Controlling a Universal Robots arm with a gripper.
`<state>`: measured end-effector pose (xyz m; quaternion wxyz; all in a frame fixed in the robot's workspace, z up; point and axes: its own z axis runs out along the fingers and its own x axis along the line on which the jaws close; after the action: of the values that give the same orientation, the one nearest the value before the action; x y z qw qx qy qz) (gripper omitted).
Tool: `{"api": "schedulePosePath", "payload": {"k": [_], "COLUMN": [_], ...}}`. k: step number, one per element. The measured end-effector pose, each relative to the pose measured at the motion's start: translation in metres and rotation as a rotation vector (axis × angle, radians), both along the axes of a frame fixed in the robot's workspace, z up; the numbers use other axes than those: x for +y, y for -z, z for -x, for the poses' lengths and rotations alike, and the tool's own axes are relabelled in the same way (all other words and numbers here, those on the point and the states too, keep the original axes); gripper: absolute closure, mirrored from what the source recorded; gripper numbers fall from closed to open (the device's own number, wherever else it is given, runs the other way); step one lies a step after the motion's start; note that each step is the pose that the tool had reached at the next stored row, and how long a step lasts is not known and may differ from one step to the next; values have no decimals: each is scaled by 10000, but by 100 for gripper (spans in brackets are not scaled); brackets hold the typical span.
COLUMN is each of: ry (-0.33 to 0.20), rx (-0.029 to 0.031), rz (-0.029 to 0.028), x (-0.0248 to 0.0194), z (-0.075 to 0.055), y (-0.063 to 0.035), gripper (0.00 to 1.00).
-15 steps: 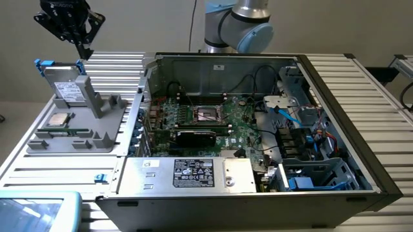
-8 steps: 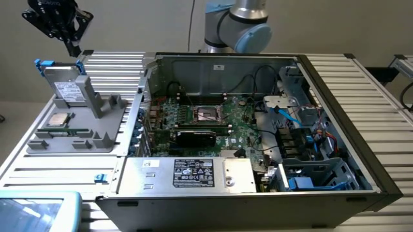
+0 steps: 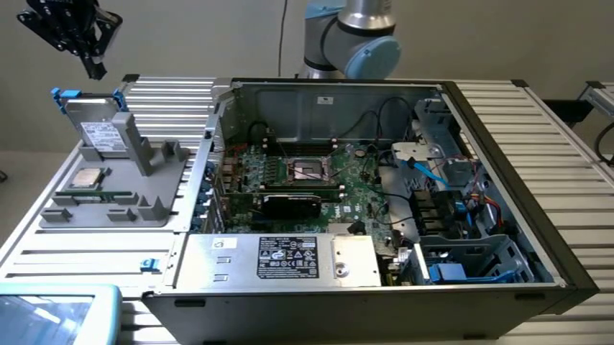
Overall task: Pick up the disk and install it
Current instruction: 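Reach for the disk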
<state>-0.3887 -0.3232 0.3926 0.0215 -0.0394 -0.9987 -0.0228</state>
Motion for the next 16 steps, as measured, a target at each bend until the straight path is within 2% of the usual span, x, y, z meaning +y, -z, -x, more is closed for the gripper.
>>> {"api": "schedulePosePath", "payload": {"k": [16], "ry": [0], "rx": [37], "rz": [0], "x": [348], "z": [554], "y": [7], "gripper": [89]}}
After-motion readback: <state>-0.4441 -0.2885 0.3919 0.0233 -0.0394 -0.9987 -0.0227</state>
